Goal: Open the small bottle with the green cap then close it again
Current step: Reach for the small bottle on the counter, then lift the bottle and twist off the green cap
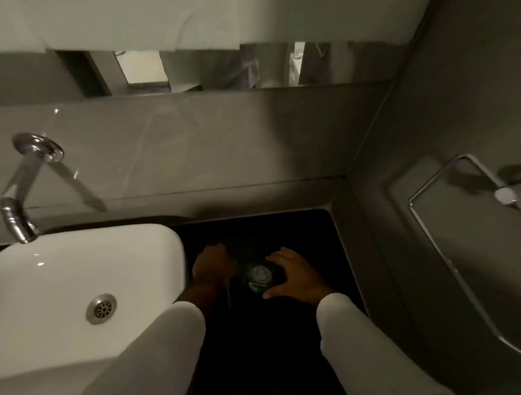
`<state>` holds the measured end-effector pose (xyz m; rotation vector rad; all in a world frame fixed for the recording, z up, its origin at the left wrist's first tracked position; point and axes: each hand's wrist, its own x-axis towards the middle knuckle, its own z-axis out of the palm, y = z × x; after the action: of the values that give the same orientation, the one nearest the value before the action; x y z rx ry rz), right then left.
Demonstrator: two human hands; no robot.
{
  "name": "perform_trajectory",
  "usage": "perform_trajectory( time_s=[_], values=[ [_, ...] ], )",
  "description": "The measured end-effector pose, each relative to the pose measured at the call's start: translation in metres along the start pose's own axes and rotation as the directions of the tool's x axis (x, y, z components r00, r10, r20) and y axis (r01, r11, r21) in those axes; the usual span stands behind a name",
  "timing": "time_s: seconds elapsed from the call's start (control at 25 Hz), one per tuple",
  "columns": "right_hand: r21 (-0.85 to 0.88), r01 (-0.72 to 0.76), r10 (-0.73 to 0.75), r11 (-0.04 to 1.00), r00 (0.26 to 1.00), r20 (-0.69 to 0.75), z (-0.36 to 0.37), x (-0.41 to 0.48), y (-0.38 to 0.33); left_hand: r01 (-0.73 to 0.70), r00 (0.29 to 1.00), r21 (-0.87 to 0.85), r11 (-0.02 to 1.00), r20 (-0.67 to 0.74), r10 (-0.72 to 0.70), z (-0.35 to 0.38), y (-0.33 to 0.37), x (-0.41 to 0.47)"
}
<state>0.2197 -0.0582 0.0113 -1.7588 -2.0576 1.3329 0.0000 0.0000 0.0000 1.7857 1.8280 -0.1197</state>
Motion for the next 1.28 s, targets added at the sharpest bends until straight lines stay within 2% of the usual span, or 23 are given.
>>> perform_trajectory(
  time_s=[0.16, 0.32, 0.4, 0.48, 0.56, 0.6, 0.68, 0.72, 0.84, 1.04, 1.12, 1.28],
  values=[
    [0.179, -0.002, 0.024, 0.984, 0.992, -0.122, 0.022, 0.015, 0.004, 0.181, 0.980, 0.035, 0.983, 0.072, -0.183, 0.022, -0.009, 0.013],
    [0.243, -0.018, 0.069, 0.970, 0.976, -0.205, 0.026, 0.031, 0.011, 0.197, 0.974, 0.034, 0.980, 0.109, -0.199, 0.029, -0.016, 0.023],
    [0.198, 0.009, 0.028, 0.980, 0.983, -0.181, 0.022, 0.039, 0.011, 0.198, 0.972, 0.019, 0.980, 0.124, -0.198, 0.023, -0.016, 0.024],
    [0.157, 0.012, 0.010, 0.988, 0.991, -0.135, 0.013, 0.048, 0.014, 0.161, 0.985, -0.031, 0.987, 0.060, -0.159, 0.005, -0.012, 0.025],
    [0.121, 0.008, 0.005, 0.993, 0.995, -0.104, 0.005, 0.055, 0.017, 0.049, 0.985, -0.172, 0.984, -0.155, -0.076, -0.021, -0.004, 0.026],
    [0.102, 0.000, 0.009, 0.995, 0.996, -0.089, 0.002, 0.057, 0.018, -0.064, 0.957, -0.269, 0.961, -0.291, -0.017, -0.034, 0.002, 0.024],
    [0.058, -0.028, 0.032, 0.998, 0.998, -0.061, -0.005, 0.061, 0.018, -0.351, 0.854, -0.416, 0.839, -0.509, 0.105, -0.056, 0.016, 0.012],
    [0.040, -0.040, 0.042, 0.998, 0.998, -0.050, -0.007, 0.063, 0.017, -0.460, 0.801, -0.423, 0.780, -0.576, 0.160, -0.065, 0.022, 0.006],
    [0.021, -0.067, 0.068, 0.998, 0.997, -0.034, -0.012, 0.066, 0.014, -0.601, 0.717, -0.385, 0.701, -0.647, 0.259, -0.076, 0.036, -0.002],
    [0.039, -0.068, 0.069, 0.997, 0.997, -0.027, -0.011, 0.069, 0.015, -0.669, 0.660, -0.293, 0.683, -0.657, 0.364, -0.058, 0.036, 0.003],
    [0.052, -0.079, 0.080, 0.996, 0.997, -0.021, -0.009, 0.071, 0.018, -0.649, 0.680, -0.291, 0.703, -0.635, 0.366, -0.044, 0.032, 0.006],
    [0.088, -0.074, 0.078, 0.993, 0.996, -0.038, -0.005, 0.073, 0.027, -0.532, 0.819, -0.392, 0.751, -0.463, 0.339, -0.016, 0.022, 0.010]
  ],
)
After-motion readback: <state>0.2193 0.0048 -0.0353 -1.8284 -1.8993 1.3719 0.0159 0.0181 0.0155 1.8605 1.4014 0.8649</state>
